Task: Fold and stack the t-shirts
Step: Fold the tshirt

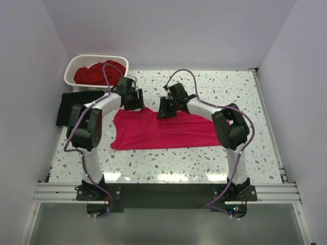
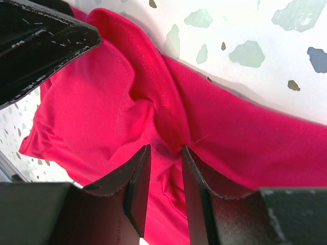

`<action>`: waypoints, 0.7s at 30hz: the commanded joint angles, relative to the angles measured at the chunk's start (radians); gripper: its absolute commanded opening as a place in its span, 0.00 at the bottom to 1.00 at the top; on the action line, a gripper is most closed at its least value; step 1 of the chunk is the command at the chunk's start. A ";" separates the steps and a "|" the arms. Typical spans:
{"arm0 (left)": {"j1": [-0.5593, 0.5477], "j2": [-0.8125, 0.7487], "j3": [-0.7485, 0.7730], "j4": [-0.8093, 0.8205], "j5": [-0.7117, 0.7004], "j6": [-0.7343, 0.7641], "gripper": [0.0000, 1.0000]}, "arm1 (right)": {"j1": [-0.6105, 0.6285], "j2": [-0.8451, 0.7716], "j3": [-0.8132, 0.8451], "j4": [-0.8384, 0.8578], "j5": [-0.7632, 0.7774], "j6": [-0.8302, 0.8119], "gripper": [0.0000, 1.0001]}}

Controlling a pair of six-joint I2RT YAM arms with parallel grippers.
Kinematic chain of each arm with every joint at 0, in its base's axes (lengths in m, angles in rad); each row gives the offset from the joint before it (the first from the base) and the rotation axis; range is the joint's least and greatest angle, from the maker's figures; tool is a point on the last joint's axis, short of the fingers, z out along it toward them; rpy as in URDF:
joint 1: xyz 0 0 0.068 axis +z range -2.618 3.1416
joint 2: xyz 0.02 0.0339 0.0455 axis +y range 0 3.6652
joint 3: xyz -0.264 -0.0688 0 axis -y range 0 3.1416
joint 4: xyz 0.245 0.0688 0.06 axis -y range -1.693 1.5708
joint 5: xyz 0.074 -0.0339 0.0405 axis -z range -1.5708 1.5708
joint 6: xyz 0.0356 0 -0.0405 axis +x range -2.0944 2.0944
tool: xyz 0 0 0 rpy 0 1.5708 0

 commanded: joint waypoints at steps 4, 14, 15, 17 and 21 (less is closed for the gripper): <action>-0.008 0.012 0.056 0.027 0.020 -0.016 0.63 | -0.001 0.011 -0.005 0.019 0.020 0.009 0.35; -0.015 0.062 0.100 0.015 0.009 -0.013 0.50 | -0.002 0.024 -0.011 0.030 0.017 0.013 0.35; -0.017 0.067 0.113 0.006 0.008 -0.010 0.50 | -0.002 0.024 -0.009 0.019 0.031 0.016 0.35; -0.021 0.078 0.122 0.001 0.008 -0.008 0.50 | -0.004 0.018 -0.014 0.018 0.049 0.013 0.35; -0.029 0.085 0.133 0.001 0.005 -0.007 0.50 | -0.007 0.017 -0.024 0.030 0.037 0.013 0.36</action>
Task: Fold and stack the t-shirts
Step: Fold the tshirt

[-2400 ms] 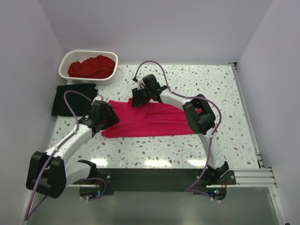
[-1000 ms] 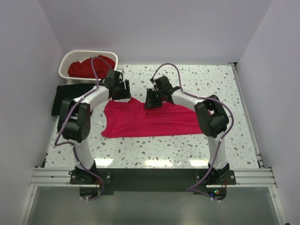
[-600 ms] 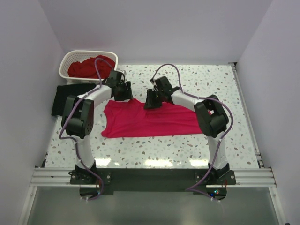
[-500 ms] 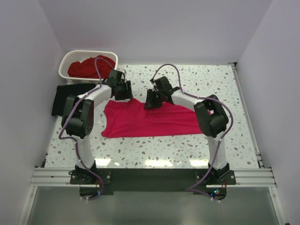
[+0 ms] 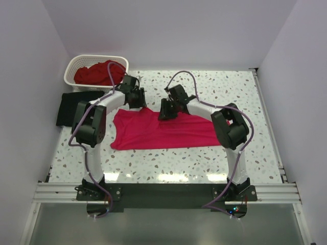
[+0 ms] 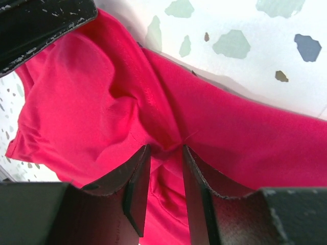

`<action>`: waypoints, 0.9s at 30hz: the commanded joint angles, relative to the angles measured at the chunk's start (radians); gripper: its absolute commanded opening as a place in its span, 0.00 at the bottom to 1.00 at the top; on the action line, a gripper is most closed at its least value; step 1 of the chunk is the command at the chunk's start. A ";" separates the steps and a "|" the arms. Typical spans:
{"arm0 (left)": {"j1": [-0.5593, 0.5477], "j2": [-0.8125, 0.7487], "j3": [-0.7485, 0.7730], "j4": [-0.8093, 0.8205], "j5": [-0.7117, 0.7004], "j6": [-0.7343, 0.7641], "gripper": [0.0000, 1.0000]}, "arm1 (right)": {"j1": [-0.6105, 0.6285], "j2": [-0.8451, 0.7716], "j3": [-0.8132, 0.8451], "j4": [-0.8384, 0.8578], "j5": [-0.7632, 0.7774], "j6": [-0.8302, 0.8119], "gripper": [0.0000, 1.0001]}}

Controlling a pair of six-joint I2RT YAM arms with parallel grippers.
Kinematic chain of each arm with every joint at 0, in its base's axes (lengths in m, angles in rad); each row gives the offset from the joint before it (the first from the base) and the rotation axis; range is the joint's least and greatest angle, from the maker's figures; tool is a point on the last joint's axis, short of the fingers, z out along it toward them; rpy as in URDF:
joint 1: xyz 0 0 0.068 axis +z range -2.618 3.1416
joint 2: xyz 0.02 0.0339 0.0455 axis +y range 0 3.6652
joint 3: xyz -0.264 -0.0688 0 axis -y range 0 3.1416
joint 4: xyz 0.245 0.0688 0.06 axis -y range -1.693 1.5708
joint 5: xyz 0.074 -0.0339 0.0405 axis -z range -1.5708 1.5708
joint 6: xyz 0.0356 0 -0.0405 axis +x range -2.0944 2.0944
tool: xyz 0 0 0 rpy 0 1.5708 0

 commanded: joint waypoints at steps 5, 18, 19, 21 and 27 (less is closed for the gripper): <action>-0.014 0.018 0.059 -0.009 -0.003 0.003 0.48 | -0.006 0.028 -0.007 0.047 -0.002 0.017 0.35; -0.015 0.026 0.099 -0.036 -0.032 0.033 0.00 | -0.007 -0.016 -0.033 0.072 -0.022 -0.017 0.00; -0.014 0.026 0.103 -0.041 -0.039 0.035 0.00 | -0.009 -0.025 -0.041 0.076 -0.021 -0.023 0.00; -0.014 0.023 0.119 -0.052 -0.065 0.044 0.00 | -0.009 -0.035 -0.050 0.084 -0.013 -0.032 0.00; -0.014 0.035 0.166 -0.087 -0.108 0.075 0.00 | -0.013 -0.058 -0.089 0.118 -0.016 -0.037 0.00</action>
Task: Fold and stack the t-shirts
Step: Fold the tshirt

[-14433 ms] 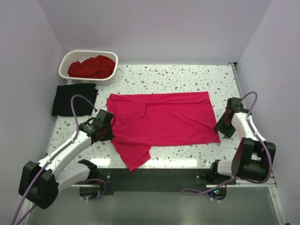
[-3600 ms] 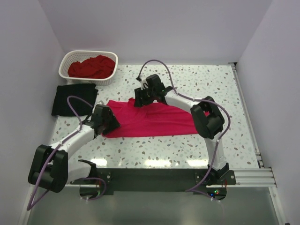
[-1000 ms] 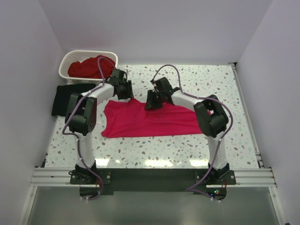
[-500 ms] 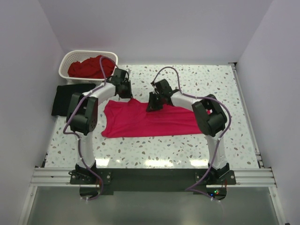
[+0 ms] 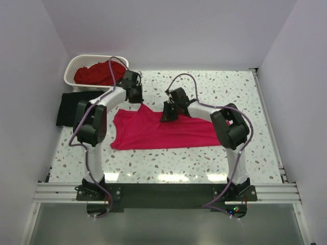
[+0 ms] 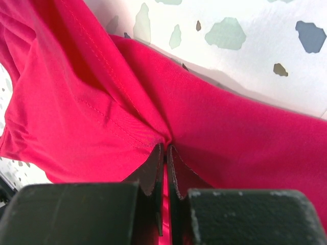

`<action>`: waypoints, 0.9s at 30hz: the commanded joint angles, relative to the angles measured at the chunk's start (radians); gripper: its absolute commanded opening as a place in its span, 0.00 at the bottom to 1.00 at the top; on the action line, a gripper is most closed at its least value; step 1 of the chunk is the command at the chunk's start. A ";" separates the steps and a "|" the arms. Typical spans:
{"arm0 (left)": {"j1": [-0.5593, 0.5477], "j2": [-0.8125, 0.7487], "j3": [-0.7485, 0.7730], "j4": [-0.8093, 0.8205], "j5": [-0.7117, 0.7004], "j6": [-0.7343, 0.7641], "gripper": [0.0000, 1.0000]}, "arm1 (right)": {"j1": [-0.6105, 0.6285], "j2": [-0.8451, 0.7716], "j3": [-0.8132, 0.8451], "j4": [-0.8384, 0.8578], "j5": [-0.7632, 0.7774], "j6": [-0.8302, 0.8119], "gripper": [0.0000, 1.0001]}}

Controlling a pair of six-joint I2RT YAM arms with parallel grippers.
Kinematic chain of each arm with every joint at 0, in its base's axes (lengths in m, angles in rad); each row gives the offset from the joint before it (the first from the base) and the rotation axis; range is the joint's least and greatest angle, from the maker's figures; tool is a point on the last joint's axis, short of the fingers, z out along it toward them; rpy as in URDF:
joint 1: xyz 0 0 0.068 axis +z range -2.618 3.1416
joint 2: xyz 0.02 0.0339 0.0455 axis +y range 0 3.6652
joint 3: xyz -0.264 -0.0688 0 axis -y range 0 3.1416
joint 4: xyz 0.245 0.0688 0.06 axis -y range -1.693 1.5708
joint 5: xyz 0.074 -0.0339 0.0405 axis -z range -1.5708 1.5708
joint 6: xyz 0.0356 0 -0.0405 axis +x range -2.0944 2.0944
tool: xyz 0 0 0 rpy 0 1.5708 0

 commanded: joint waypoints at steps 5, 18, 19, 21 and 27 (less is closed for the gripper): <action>-0.001 0.031 0.080 -0.017 -0.061 0.055 0.00 | -0.009 -0.075 -0.048 0.076 -0.011 -0.028 0.00; -0.001 -0.013 0.063 -0.042 -0.061 0.058 0.00 | -0.008 -0.121 -0.014 0.069 -0.061 -0.109 0.00; 0.000 -0.029 0.060 -0.043 -0.063 0.055 0.00 | -0.008 -0.126 -0.011 0.063 -0.062 -0.116 0.00; 0.002 -0.049 0.037 -0.042 -0.087 0.046 0.00 | -0.005 -0.134 -0.008 0.048 -0.067 -0.140 0.00; 0.005 -0.145 -0.072 -0.023 -0.087 0.014 0.00 | 0.017 -0.152 0.000 -0.015 -0.065 -0.226 0.00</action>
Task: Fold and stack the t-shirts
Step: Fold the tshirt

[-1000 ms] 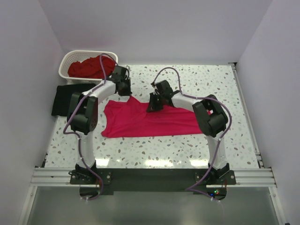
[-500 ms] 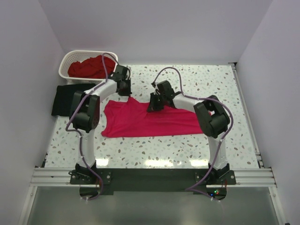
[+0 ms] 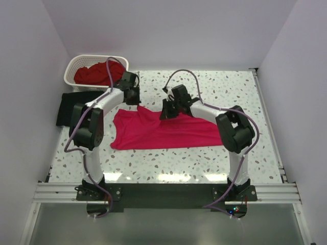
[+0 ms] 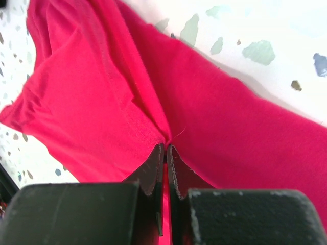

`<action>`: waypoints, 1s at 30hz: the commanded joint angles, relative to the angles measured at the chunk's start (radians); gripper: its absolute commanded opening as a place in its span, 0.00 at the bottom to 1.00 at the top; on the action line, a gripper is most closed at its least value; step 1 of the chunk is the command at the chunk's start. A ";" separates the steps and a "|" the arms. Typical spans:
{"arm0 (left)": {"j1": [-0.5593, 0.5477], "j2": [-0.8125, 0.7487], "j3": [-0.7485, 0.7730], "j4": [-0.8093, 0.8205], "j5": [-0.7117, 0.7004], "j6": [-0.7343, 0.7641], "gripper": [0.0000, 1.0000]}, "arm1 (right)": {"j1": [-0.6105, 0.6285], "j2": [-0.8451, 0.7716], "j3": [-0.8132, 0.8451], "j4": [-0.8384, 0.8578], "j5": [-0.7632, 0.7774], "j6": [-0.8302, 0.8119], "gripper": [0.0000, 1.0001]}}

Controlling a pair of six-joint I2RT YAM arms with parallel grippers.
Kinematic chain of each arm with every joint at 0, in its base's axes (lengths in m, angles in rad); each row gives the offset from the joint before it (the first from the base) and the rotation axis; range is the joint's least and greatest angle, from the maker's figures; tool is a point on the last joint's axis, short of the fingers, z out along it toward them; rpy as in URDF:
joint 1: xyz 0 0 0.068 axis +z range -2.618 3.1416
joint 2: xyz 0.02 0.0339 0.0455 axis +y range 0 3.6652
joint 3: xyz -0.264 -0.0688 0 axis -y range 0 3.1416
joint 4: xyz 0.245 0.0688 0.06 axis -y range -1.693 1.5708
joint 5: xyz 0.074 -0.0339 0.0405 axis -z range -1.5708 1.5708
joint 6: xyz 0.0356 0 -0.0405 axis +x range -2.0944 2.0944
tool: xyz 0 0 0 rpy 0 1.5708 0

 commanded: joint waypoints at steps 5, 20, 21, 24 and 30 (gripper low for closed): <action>0.005 -0.187 -0.146 0.052 -0.018 -0.037 0.00 | 0.051 -0.078 0.035 -0.098 0.037 -0.152 0.00; 0.005 -0.432 -0.494 0.119 -0.027 -0.131 0.00 | 0.152 -0.126 -0.005 -0.155 0.118 -0.279 0.07; 0.005 -0.445 -0.511 0.122 -0.032 -0.134 0.00 | 0.158 -0.124 -0.007 -0.158 0.103 -0.281 0.08; 0.005 -0.454 -0.556 0.127 -0.038 -0.149 0.00 | 0.175 -0.120 -0.013 -0.170 0.085 -0.296 0.13; 0.005 -0.576 -0.633 0.119 -0.047 -0.154 0.23 | 0.177 -0.191 -0.063 -0.207 0.054 -0.299 0.31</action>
